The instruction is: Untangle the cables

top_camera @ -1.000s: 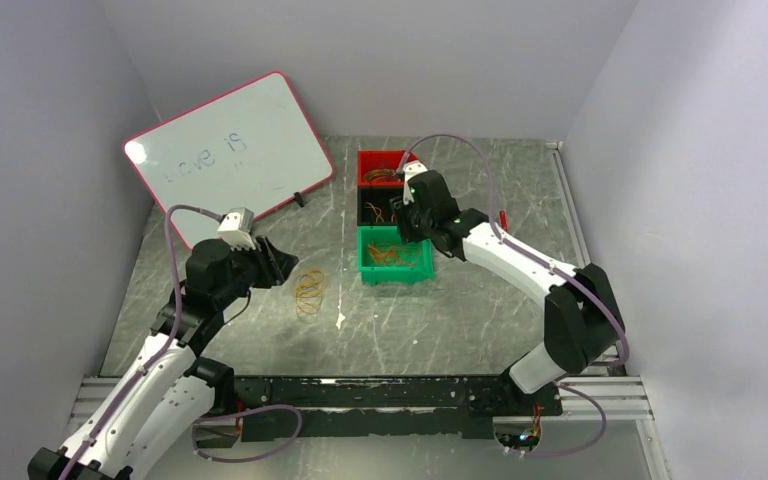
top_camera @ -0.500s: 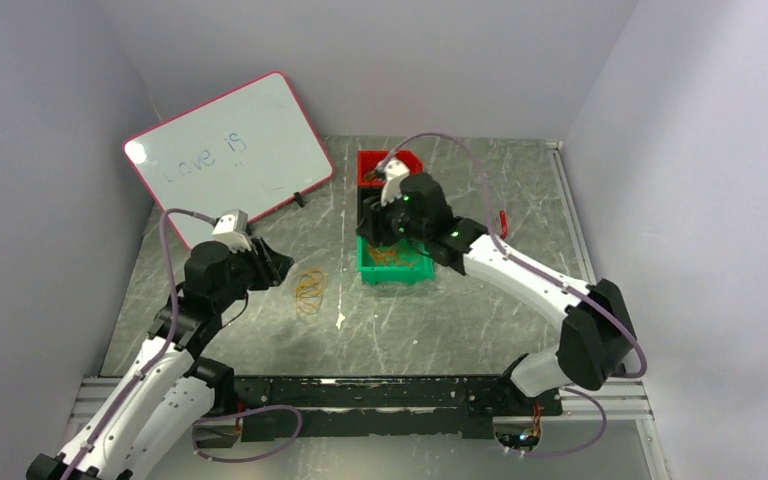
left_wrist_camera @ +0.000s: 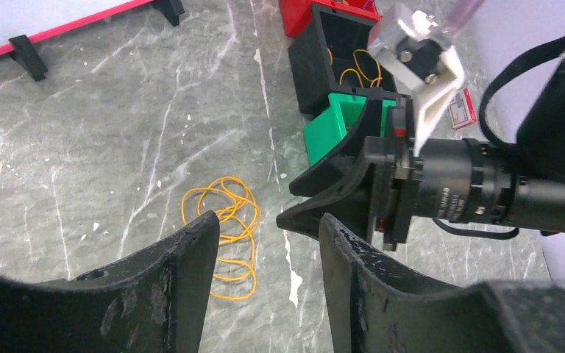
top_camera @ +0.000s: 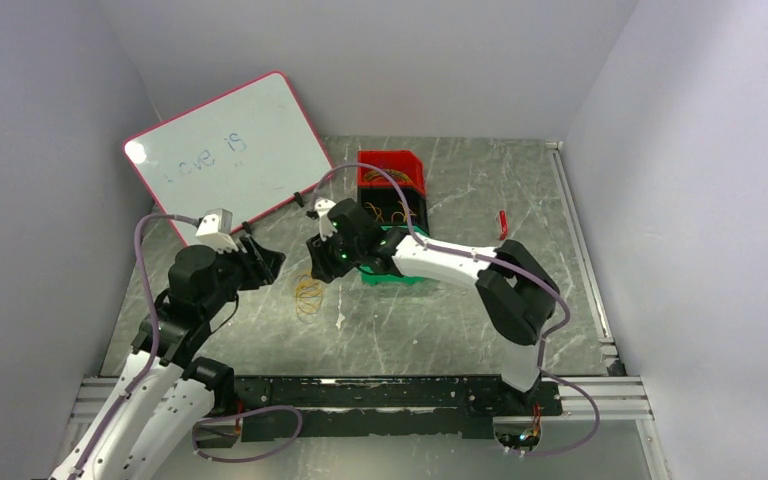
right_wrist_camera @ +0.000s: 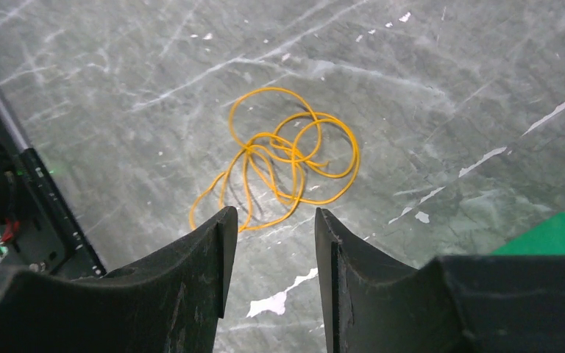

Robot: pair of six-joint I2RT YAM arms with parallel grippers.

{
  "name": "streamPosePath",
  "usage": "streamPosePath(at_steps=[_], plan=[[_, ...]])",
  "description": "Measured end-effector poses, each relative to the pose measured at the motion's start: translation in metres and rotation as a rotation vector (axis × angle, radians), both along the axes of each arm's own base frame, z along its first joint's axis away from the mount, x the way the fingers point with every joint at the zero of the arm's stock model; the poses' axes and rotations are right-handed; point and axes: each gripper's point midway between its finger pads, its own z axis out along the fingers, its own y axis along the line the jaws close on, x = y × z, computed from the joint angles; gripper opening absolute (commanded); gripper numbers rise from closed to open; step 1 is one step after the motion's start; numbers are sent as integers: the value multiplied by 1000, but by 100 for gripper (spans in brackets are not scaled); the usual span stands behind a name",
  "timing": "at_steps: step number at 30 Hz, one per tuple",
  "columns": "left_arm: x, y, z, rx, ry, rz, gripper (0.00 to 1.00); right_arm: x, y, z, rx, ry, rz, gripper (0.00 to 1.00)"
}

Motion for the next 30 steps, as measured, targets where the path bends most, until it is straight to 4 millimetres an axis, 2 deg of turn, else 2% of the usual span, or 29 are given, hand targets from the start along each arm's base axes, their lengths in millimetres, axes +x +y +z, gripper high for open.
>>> streamPosePath(at_steps=[5, 15, 19, 30], plan=[[-3, 4, -4, 12, 17, 13, 60, 2, 2, -26, -43, 30, -1, 47], [-3, 5, -7, 17, 27, 16, 59, 3, 6, -51, -75, 56, 2, 43], [-3, 5, -7, 18, 27, 16, 58, 4, 6, -56, -82, 60, 3, 37], [-3, 5, -8, 21, 31, 16, 58, 7, 16, -60, -51, 45, 11, 28]])
